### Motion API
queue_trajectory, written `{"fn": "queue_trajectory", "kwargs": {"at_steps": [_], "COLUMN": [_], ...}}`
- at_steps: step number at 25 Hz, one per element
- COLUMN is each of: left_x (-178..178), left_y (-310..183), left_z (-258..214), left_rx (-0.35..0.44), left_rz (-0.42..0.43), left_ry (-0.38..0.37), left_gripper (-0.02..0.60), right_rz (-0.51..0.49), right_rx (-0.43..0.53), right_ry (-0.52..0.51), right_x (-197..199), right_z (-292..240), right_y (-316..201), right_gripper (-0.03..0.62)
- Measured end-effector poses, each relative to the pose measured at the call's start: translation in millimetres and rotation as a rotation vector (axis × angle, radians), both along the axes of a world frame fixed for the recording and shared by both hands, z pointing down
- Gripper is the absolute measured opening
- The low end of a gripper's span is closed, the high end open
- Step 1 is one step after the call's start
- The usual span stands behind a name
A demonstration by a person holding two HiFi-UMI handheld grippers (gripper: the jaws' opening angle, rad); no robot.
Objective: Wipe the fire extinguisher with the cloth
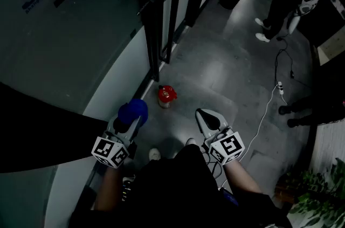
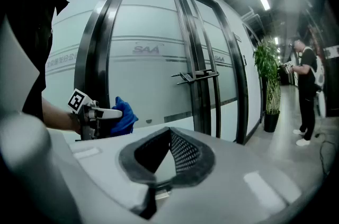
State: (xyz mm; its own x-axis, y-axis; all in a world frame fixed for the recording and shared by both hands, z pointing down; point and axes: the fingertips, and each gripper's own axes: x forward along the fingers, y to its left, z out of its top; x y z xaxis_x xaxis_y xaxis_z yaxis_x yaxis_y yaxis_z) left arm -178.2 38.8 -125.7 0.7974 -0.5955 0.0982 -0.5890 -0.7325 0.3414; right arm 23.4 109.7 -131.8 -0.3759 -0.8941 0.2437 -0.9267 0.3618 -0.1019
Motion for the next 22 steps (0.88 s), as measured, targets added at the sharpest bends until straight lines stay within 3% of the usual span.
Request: {"fn": "queue_trajectory", "kwargs": {"at_steps": [5,9,14,22], "left_x": [22,48,85,121], "left_y": [-25,-45,-72,-101], "left_z": [15,22,31,111], "left_rx": [-0.023,-0.020,0.002,-0.065], "left_rz": [-0.041,-0.103,-0.161,-0.116], "left_ry": [-0.013,-0.036,-0.063,-0.131], "left_gripper": [0.170,0.170,0.170,0.170], "right_rz": [-0.028,-0.079,-0.123,-0.119], "right_rx": [-0.008,0.004,-0.052,-0.130], "right_ry": [-0.067,-0.061,-0.087,-0.091], "right_x": [27,53,88,108], "right_z": [5,7,42,116], "right_y": [-34,-61,-88,-100], "right_gripper": [0.003,0.003,0.003,0.003]}}
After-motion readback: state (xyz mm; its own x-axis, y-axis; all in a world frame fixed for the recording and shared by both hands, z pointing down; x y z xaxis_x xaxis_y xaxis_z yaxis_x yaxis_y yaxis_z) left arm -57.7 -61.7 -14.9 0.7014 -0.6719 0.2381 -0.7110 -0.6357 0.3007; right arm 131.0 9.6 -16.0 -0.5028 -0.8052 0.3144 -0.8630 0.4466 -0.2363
